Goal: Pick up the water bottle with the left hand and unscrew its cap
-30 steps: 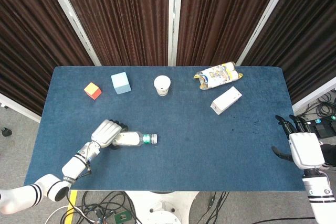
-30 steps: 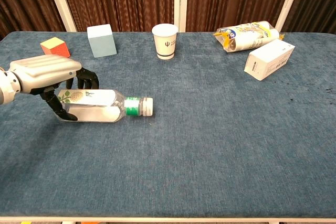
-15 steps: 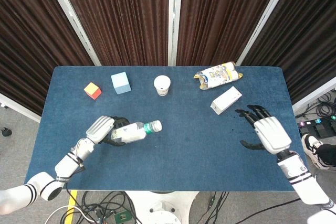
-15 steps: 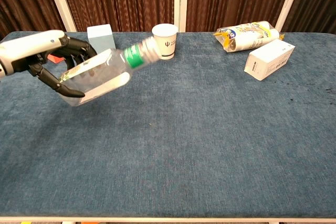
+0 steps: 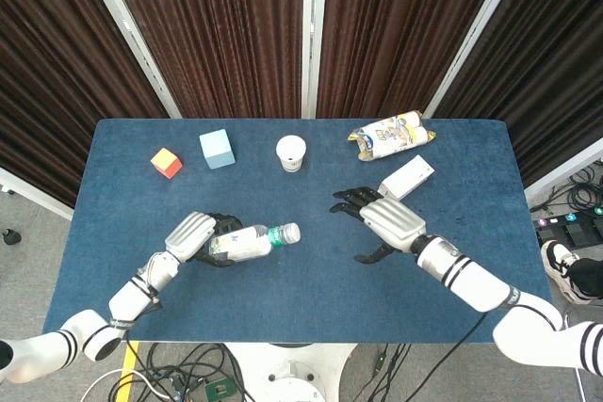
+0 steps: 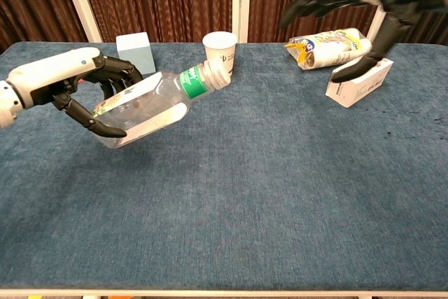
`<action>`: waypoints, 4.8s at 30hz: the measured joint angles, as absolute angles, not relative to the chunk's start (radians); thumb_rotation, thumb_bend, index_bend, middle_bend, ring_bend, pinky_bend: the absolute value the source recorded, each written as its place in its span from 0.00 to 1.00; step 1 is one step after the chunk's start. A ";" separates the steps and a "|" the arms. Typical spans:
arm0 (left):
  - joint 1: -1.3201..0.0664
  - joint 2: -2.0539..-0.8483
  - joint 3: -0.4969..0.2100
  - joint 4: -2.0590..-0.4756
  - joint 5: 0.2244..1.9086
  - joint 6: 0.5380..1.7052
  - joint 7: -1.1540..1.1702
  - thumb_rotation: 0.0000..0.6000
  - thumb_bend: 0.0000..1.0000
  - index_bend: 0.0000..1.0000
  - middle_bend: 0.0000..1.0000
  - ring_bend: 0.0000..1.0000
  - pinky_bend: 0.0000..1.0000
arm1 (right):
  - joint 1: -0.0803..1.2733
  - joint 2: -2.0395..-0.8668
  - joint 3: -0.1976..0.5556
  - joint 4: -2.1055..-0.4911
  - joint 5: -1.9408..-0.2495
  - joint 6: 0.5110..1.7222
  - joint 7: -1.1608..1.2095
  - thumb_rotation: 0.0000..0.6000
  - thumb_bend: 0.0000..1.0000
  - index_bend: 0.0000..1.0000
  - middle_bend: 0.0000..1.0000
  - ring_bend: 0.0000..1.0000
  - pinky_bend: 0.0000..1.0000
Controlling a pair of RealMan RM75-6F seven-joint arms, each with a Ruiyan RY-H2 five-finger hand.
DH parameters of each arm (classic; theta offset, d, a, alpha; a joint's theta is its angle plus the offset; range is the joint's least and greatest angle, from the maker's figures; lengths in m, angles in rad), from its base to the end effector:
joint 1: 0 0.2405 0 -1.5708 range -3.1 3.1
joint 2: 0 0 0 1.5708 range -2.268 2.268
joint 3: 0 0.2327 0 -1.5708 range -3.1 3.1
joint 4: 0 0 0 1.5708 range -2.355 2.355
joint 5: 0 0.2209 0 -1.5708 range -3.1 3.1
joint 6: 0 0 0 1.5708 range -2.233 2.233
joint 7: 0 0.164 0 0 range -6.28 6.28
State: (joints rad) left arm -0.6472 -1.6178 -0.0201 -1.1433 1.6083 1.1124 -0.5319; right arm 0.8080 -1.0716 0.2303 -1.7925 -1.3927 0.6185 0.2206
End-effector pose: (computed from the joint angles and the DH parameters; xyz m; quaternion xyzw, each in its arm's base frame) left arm -0.1766 0.3244 -0.0420 -0.6956 -0.4677 -0.4840 0.2512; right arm -0.0858 -0.3371 0.0424 0.7910 -0.4306 0.3616 0.2412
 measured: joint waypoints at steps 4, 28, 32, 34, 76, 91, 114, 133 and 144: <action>-0.654 -1.619 -0.026 -1.157 1.598 1.104 -0.518 1.00 0.35 0.56 0.55 0.45 0.50 | 0.857 -1.121 0.240 -1.757 -1.354 0.581 0.224 0.98 0.10 0.20 0.03 0.00 0.00; -0.668 -1.622 -0.026 -1.190 1.592 1.114 -0.525 1.00 0.35 0.56 0.55 0.45 0.50 | 0.923 -1.203 0.204 -1.732 -1.329 0.575 0.220 0.98 0.10 0.21 0.03 0.00 0.00; -0.669 -1.625 -0.024 -1.184 1.589 1.111 -0.528 1.00 0.35 0.56 0.55 0.45 0.50 | 0.926 -1.200 0.199 -1.740 -1.341 0.580 0.224 0.98 0.10 0.21 0.03 0.00 0.00; -0.669 -1.626 -0.022 -1.182 1.589 1.111 -0.534 1.00 0.35 0.56 0.55 0.45 0.50 | 0.929 -1.198 0.197 -1.744 -1.346 0.583 0.225 0.98 0.11 0.21 0.03 0.00 0.00; -0.678 -1.614 -0.010 -1.188 1.598 1.120 -0.525 1.00 0.35 0.57 0.55 0.45 0.50 | 0.950 -1.202 0.176 -1.754 -1.311 0.648 0.148 0.98 0.11 0.21 0.04 0.00 0.00; -0.685 -1.628 -0.011 -1.168 1.582 1.090 -0.542 1.00 0.35 0.57 0.55 0.45 0.50 | 0.945 -1.189 0.159 -1.781 -1.324 0.644 0.145 0.98 0.12 0.21 0.05 0.00 0.00; -0.688 -1.621 -0.008 -1.178 1.586 1.090 -0.523 1.00 0.36 0.57 0.55 0.45 0.50 | 0.948 -1.200 0.164 -1.766 -1.328 0.662 0.150 0.98 0.12 0.21 0.05 0.00 0.00; -0.693 -1.620 -0.012 -1.184 1.574 1.071 -0.510 1.00 0.35 0.57 0.55 0.45 0.50 | 0.943 -1.188 0.158 -1.793 -1.338 0.663 0.145 0.98 0.12 0.21 0.05 0.00 0.00; -0.691 -1.623 -0.009 -1.176 1.574 1.073 -0.515 1.00 0.35 0.57 0.55 0.45 0.50 | 0.942 -1.191 0.155 -1.800 -1.357 0.676 0.144 0.98 0.12 0.21 0.05 0.00 0.00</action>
State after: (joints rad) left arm -0.6907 -1.6234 -0.0091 -1.1759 1.5745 1.0730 -0.5154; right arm 0.9422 -1.1911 0.1555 -1.8003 -1.3567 0.6757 0.1442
